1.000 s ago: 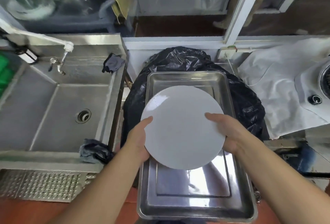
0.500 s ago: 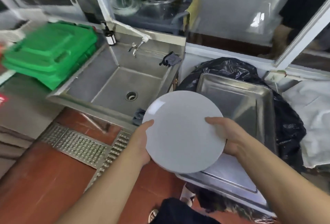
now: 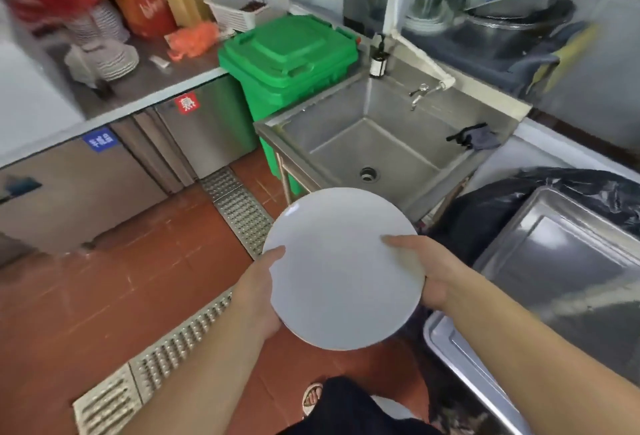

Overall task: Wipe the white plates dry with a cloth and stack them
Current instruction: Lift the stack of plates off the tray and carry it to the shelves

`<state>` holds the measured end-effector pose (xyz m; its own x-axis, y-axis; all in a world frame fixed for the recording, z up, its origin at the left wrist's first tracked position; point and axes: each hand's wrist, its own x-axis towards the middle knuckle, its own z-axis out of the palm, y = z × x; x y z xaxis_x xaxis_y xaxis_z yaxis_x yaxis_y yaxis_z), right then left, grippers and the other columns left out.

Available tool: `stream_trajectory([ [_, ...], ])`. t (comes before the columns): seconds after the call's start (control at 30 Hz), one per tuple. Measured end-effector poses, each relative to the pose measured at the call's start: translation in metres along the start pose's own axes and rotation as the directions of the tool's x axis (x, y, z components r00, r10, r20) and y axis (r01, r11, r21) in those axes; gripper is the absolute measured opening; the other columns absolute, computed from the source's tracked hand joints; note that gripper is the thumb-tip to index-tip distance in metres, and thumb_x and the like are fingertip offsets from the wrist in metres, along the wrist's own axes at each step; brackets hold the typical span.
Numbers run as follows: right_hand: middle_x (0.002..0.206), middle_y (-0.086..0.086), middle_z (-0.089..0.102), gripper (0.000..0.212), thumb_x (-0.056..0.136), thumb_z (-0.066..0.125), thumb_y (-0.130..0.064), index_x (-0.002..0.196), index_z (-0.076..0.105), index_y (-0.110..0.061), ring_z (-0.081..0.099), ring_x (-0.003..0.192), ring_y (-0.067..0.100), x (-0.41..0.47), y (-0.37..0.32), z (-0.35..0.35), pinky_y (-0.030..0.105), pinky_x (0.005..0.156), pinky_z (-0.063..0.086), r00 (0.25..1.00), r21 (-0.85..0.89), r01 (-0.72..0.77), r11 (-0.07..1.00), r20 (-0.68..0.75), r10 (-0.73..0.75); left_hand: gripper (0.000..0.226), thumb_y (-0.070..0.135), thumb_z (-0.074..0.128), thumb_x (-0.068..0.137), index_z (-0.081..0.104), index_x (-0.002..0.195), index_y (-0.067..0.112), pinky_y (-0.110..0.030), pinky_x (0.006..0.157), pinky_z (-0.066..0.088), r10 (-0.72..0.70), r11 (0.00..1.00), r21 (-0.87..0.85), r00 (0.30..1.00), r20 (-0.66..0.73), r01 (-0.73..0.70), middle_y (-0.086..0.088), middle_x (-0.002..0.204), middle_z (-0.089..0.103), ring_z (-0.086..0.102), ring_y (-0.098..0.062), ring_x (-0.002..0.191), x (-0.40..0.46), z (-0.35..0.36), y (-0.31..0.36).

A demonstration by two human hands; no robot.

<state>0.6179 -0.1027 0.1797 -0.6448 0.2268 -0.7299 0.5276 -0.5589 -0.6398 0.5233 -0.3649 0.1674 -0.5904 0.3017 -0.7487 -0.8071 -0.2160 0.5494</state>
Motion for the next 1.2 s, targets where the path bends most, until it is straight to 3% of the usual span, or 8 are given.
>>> stream_trajectory([
  [0.23,0.101,0.019,0.080,0.024,0.089,0.074,-0.020,0.107,0.080,-0.005,0.078,0.079,0.033,0.022,0.001,0.094,0.038,0.064,0.061,0.971,-0.280,0.015,0.960,0.233,0.053,0.039,0.033,0.063,0.101,0.069,0.135,0.014,-0.066,0.108,0.049,0.141,0.969,-0.163,0.955,-0.262,-0.188,-0.018,0.125,0.076,0.070,-0.045,0.117,-0.058,-0.071,-0.005],
  [0.33,0.096,0.017,0.080,0.020,0.092,0.070,-0.020,0.084,0.086,-0.011,0.079,0.074,0.031,0.019,0.011,0.140,0.035,0.052,0.060,0.933,-0.396,0.010,0.918,0.333,0.134,0.038,0.034,0.064,0.100,0.071,0.131,0.013,-0.057,0.097,0.056,0.178,0.934,-0.219,0.899,-0.400,-0.283,-0.017,0.119,0.079,0.074,-0.042,0.110,-0.086,-0.103,-0.014],
  [0.47,0.094,0.017,0.081,0.025,0.094,0.068,-0.017,0.078,0.086,-0.013,0.079,0.074,0.031,0.008,0.041,0.205,0.034,0.050,0.059,0.886,-0.518,0.014,0.855,0.403,0.229,0.037,0.033,0.061,0.101,0.071,0.130,0.012,-0.050,0.086,0.058,0.174,0.863,-0.327,0.834,-0.524,-0.386,-0.017,0.118,0.079,0.074,-0.041,0.107,-0.126,-0.151,-0.034],
  [0.6,0.103,0.020,0.080,0.024,0.098,0.063,-0.020,0.100,0.083,-0.006,0.079,0.084,0.035,-0.009,0.092,0.277,0.041,0.066,0.062,0.830,-0.664,0.034,0.747,0.434,0.349,0.037,0.029,0.070,0.094,0.072,0.126,0.012,-0.055,0.093,0.058,0.110,0.768,-0.423,0.751,-0.651,-0.480,-0.018,0.118,0.079,0.073,-0.043,0.109,-0.170,-0.212,-0.056],
  [0.7,0.110,0.021,0.078,0.028,0.099,0.063,-0.021,0.119,0.073,-0.004,0.078,0.091,0.037,-0.026,0.137,0.333,0.041,0.068,0.063,0.779,-0.736,0.083,0.671,0.468,0.417,0.031,0.030,0.067,0.095,0.073,0.120,0.014,-0.052,0.086,0.060,0.075,0.706,-0.463,0.706,-0.704,-0.536,-0.015,0.107,0.082,0.077,-0.039,0.094,-0.204,-0.261,-0.072],
  [0.8,0.117,0.020,0.077,0.033,0.101,0.061,-0.025,0.126,0.071,-0.005,0.075,0.104,0.039,-0.049,0.186,0.388,0.049,0.091,0.058,0.711,-0.787,0.164,0.595,0.512,0.481,0.033,0.025,0.067,0.095,0.071,0.125,0.012,-0.058,0.088,0.062,0.045,0.654,-0.448,0.622,-0.782,-0.610,-0.016,0.115,0.080,0.077,-0.041,0.100,-0.240,-0.312,-0.085],
  [1.07,0.115,0.019,0.078,0.033,0.106,0.054,-0.030,0.125,0.070,-0.010,0.078,0.097,0.037,-0.120,0.300,0.502,0.044,0.075,0.061,0.557,-0.860,0.230,0.457,0.501,0.662,0.039,0.021,0.060,0.102,0.064,0.136,0.001,-0.055,0.096,0.053,-0.039,0.494,-0.470,0.522,-0.852,-0.732,-0.028,0.133,0.069,0.067,-0.043,0.107,-0.329,-0.425,-0.114],
  [1.2,0.112,0.021,0.078,0.032,0.106,0.053,-0.026,0.124,0.070,-0.006,0.078,0.093,0.038,-0.154,0.347,0.560,0.045,0.076,0.060,0.518,-0.885,0.291,0.364,0.465,0.718,0.041,0.023,0.054,0.105,0.061,0.140,0.001,-0.056,0.103,0.049,-0.089,0.411,-0.475,0.485,-0.870,-0.778,-0.027,0.124,0.069,0.064,-0.042,0.106,-0.361,-0.467,-0.129],
])
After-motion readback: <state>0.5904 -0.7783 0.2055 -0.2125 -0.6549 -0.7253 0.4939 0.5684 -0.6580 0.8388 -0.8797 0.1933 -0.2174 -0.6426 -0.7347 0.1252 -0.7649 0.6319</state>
